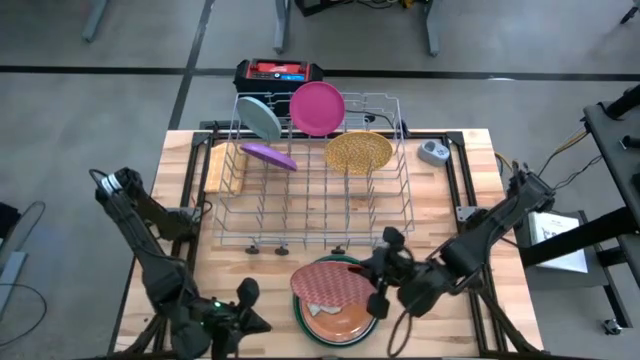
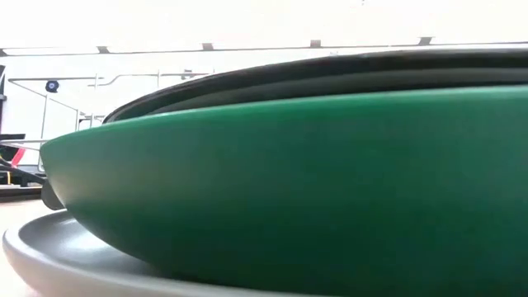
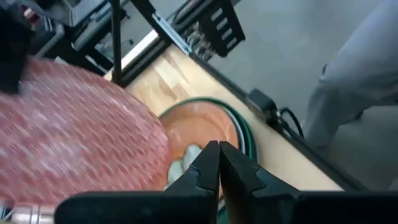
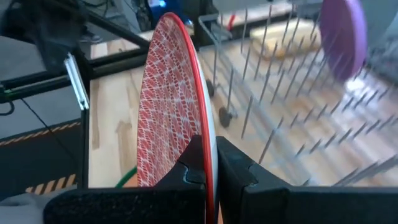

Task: Sort dishes
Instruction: Put the red plate into the dishwasher rack

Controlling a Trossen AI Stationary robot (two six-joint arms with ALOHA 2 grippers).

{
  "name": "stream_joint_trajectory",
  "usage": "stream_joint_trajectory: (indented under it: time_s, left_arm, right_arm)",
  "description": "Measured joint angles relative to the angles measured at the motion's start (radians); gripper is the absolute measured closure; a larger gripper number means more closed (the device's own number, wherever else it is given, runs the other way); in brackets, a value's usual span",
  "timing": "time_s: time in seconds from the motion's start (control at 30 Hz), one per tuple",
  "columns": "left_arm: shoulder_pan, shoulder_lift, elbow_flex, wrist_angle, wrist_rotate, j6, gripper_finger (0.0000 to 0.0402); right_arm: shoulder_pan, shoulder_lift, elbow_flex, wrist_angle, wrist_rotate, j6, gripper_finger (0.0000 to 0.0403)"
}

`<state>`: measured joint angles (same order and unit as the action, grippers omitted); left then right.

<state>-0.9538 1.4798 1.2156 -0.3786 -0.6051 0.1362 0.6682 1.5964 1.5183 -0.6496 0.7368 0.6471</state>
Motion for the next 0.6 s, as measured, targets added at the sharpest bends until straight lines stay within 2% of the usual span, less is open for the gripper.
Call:
stream_joint_trajectory:
  time_s: [0.13,0.3,0.6]
  left_arm:
    - [-0.026,-0.025,0.0,-0.088,-0.064,-0.053,0.0401]
    - [-0.057,-0.03,0.0,-0.17,-0.078,-0.11,0.0401]
    - [-0.106,-0.032,0.0,-0.274,-0.216,-0.167,0.0401]
  right_arm:
    - [-0.002,-0.068,0.021,0.0,0.042,-0.137,0.0403]
    - [-0.032,-0.186,0.026,-0.003,0.098,-0.329,0.0403]
    - [-0.186,-0.35,0.025,-0.013,0.073,-0.635,0.0403]
